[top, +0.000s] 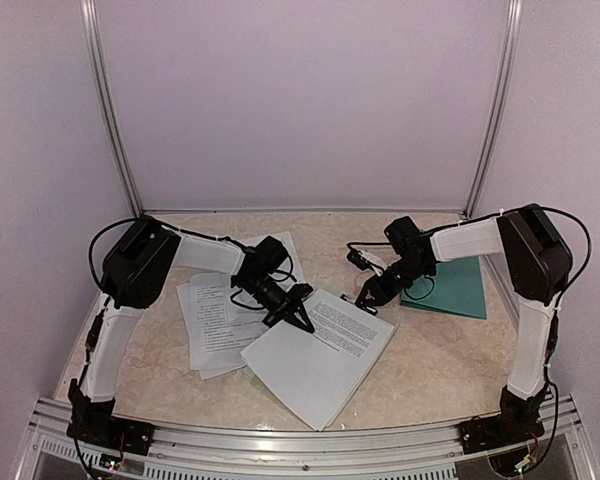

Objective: Put the files into the folder
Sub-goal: Place the file on the spring clip of the folder.

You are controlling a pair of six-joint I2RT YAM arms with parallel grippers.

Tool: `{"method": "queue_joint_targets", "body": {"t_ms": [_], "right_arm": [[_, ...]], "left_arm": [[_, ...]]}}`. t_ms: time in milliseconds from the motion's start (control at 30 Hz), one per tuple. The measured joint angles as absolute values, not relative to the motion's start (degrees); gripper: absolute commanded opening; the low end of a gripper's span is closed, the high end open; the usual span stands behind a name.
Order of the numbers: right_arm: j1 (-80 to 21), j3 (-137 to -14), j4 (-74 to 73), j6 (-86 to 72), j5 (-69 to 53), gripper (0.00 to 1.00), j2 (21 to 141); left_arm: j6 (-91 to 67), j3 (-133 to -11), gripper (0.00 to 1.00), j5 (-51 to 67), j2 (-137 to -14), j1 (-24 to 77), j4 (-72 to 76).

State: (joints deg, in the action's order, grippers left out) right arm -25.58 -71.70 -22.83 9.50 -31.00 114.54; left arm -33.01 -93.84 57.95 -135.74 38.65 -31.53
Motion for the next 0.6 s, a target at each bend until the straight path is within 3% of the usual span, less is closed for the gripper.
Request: {"method": "queue_joint_targets", "body": {"t_ms": [600], "right_arm": [[-25.6,-71.7,-22.8,9.5,-31.0,0.00,114.5]], "left_arm": [[-33.4,-90.8,0.00,58.7,-134.5,38.5,-28.9]]}}
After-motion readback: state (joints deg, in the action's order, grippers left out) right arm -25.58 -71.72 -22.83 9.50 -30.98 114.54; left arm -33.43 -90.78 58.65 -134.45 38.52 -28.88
